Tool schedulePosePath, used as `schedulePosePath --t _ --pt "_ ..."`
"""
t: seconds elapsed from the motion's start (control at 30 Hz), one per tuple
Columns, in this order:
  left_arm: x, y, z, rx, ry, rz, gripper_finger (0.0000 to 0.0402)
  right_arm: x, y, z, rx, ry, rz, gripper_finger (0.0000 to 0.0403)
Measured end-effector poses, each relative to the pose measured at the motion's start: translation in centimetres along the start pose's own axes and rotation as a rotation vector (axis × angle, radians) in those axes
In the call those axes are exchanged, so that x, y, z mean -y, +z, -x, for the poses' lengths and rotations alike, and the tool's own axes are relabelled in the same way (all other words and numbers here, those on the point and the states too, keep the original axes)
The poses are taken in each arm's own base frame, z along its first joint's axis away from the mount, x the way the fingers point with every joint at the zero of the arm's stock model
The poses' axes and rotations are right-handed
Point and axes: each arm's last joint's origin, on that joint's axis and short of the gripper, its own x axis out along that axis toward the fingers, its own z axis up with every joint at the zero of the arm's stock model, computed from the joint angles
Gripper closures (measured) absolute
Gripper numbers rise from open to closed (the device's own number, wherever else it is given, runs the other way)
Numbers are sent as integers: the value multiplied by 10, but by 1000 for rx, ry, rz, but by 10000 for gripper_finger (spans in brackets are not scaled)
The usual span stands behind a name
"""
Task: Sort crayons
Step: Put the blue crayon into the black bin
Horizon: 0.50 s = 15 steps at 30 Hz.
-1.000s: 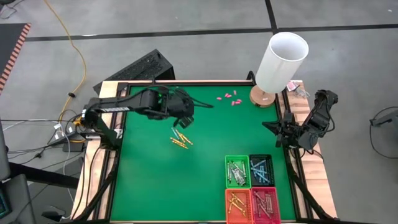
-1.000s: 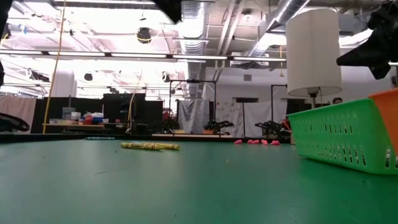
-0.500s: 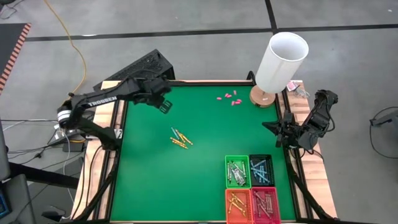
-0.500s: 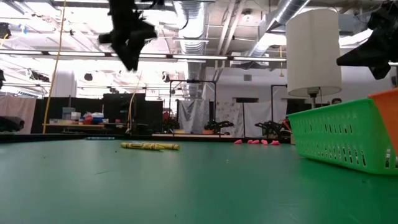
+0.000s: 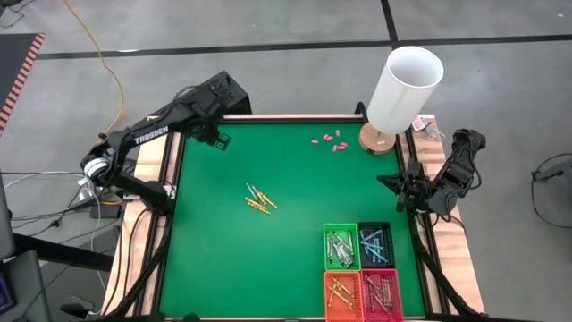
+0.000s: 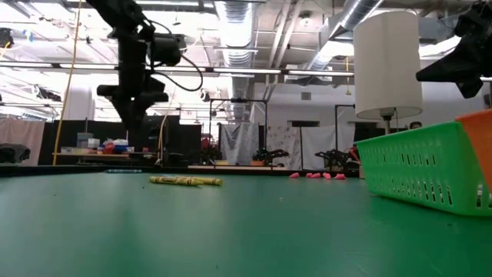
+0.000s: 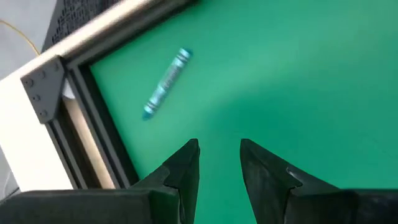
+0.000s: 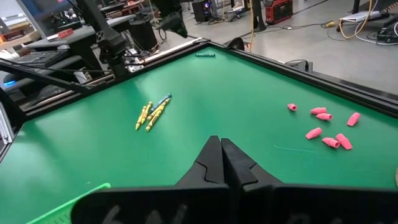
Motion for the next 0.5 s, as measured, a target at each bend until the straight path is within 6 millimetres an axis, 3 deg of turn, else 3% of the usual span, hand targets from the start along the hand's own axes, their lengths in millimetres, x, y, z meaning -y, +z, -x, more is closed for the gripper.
schedulePosePath --t 0.3,0.5 --pt "-42 14 -14 25 -1 161 296 0 0 0 0 -1 3 403" --pt "-49 19 -18 44 -13 140 296 0 0 0 2 -3 5 403"
